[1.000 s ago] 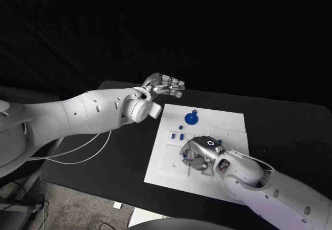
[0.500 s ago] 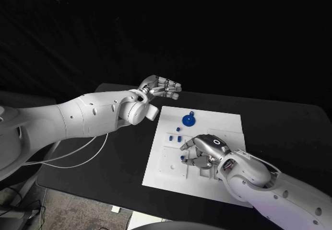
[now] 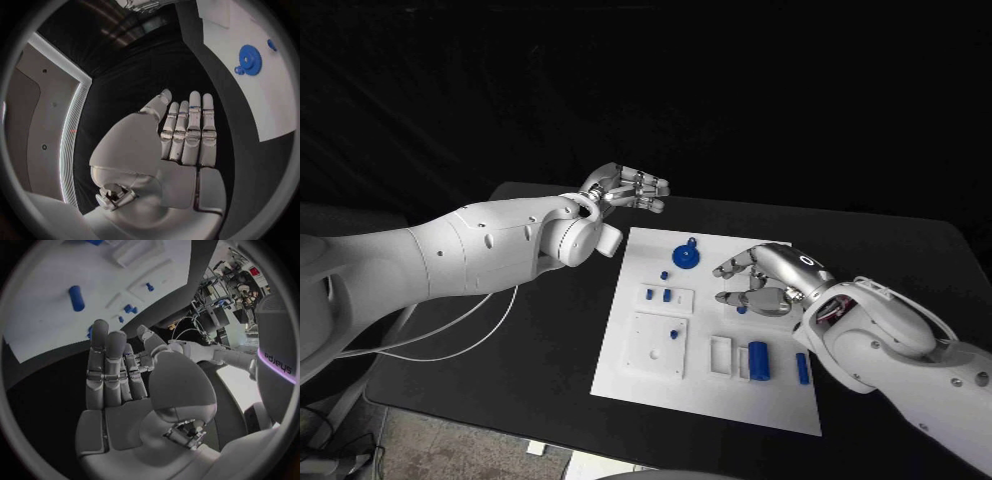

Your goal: Assemble the parts on the task board

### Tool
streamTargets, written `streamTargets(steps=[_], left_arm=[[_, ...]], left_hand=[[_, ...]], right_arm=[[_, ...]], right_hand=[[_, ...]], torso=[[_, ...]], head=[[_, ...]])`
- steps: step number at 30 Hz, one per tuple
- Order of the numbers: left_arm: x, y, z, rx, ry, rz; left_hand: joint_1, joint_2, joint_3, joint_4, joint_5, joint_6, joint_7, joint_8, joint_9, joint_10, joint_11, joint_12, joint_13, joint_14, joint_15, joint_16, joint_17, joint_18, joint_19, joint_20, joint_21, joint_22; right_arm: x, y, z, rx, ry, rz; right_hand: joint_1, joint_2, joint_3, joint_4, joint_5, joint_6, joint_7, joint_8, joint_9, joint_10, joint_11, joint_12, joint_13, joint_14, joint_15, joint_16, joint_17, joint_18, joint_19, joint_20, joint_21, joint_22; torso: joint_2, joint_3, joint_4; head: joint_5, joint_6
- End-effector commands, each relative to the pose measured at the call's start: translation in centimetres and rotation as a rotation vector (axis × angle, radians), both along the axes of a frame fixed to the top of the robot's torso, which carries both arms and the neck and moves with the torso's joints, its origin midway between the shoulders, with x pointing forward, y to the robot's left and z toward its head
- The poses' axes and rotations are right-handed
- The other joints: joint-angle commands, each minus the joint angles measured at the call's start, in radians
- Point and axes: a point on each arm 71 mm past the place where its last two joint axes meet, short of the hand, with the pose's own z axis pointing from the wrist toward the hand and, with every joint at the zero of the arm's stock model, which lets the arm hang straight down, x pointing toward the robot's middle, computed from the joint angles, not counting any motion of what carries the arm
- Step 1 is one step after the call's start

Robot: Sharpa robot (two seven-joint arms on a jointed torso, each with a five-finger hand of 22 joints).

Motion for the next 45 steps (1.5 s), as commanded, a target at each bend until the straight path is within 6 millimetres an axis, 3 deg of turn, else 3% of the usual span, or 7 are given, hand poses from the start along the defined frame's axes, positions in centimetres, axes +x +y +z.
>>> streamTargets(steps=[1,5,14,23,26,29,45], left_arm=[[0.0,-0.3,0.1,-0.005,-0.007,-0.023],[0.0,-0.3,0.1,-0.006,-0.006,-0.026],[0.0,-0.2,0.0,-0.006,-0.005,-0.027],[0.0,-0.3,0.0,-0.007,-0.004,-0.030],[0.0,-0.3,0.0,-0.007,-0.003,-0.031],[0.0,-0.3,0.0,-0.007,-0.002,-0.032],[0.0,-0.4,-0.1,-0.007,0.001,-0.036]], left_hand=[[0.008,0.001,-0.006,-0.002,0.006,-0.007,-0.002,0.001,0.000,-0.003,-0.002,-0.003,0.000,-0.004,0.000,-0.003,0.002,0.013,0.007,-0.003,0.005,-0.001],[0.008,0.002,-0.005,-0.002,0.008,-0.007,-0.002,0.001,0.000,-0.002,-0.002,-0.003,0.000,-0.004,0.000,-0.003,0.002,0.013,0.007,-0.004,0.005,-0.003],[0.008,0.002,-0.005,-0.002,0.008,-0.007,-0.002,0.001,0.000,-0.002,-0.002,-0.003,0.000,-0.004,0.000,-0.003,0.002,0.013,0.007,-0.004,0.005,-0.003],[0.008,0.002,-0.005,-0.002,0.008,-0.007,-0.002,0.001,0.000,-0.002,-0.002,-0.003,0.000,-0.004,0.000,-0.003,0.002,0.013,0.007,-0.004,0.005,-0.003],[0.008,0.002,-0.005,-0.002,0.008,-0.007,-0.002,0.001,0.000,-0.002,-0.002,-0.003,0.000,-0.004,0.000,-0.003,0.002,0.013,0.007,-0.004,0.005,-0.003],[0.008,0.002,-0.005,-0.002,0.008,-0.007,-0.002,0.001,0.000,-0.002,-0.002,-0.003,0.000,-0.004,0.000,-0.003,0.002,0.013,0.007,-0.004,0.005,-0.003],[0.007,0.003,-0.005,-0.004,0.009,-0.008,-0.002,0.001,0.000,-0.003,-0.002,-0.003,0.000,-0.003,0.000,-0.003,0.002,0.012,0.008,-0.004,0.006,-0.007]], right_arm=[[0.4,-1.1,-0.9,-0.112,0.150,-0.022],[0.9,-2.3,-1.0,-0.170,0.158,-0.051],[1.3,-3.1,-1.2,-0.239,0.131,-0.072],[1.8,-2.3,-1.5,-0.270,0.101,-0.072],[2.0,-2.1,-1.6,-0.273,0.091,-0.076],[2.1,-2.0,-1.7,-0.276,0.084,-0.082],[2.1,-1.5,-3.1,-0.320,0.102,-0.075]], right_hand=[[0.019,0.016,-0.073,0.031,-0.018,-0.027,-0.002,-0.003,-0.001,-0.026,0.006,0.003,0.000,-0.001,0.002,0.000,-0.002,0.007,-0.002,0.006,-0.005,-0.007],[0.054,0.007,-0.116,0.061,-0.015,-0.040,-0.004,-0.003,-0.001,-0.038,0.009,0.003,0.000,-0.002,0.003,0.003,-0.003,0.013,0.006,0.009,-0.010,-0.019],[0.081,-0.011,-0.122,0.092,-0.020,-0.045,-0.013,-0.004,-0.001,-0.036,0.009,0.003,0.000,-0.002,0.003,0.005,-0.003,0.010,0.009,0.007,-0.010,-0.028],[0.088,0.004,-0.110,0.078,-0.037,-0.042,-0.007,-0.004,-0.001,-0.016,0.004,0.003,0.000,-0.002,0.000,0.004,-0.004,0.004,0.008,0.004,-0.008,-0.028],[0.092,0.014,-0.088,0.066,-0.073,-0.040,-0.004,-0.004,-0.001,-0.007,0.002,0.003,0.000,-0.001,-0.002,0.005,-0.003,0.003,0.010,0.002,-0.006,-0.027],[0.061,0.009,-0.002,0.028,-0.098,-0.035,-0.002,-0.004,-0.001,-0.001,0.001,0.003,-0.001,0.001,-0.003,0.006,-0.002,0.001,0.008,-0.001,0.000,-0.023],[-0.004,-0.005,0.231,-0.027,-0.148,0.016,0.007,-0.004,-0.001,0.072,-0.014,0.002,0.000,-0.001,-0.013,0.011,0.004,-0.006,-0.003,-0.011,0.022,0.005]], torso=[[-0.001,0.0012,-0.0040],[0.001,0.0035,-0.0022],[0.001,0.0017,-0.0008],[0.001,-0.0002,0.0011],[0.001,-0.0005,0.0019],[0.001,-0.0002,0.0020],[0.000,-0.0003,0.0006]], head=[[-0.002,0.003],[-0.005,0.004],[-0.012,0.005],[-0.021,0.004],[-0.023,0.004],[-0.023,0.004],[-0.023,-0.003]])
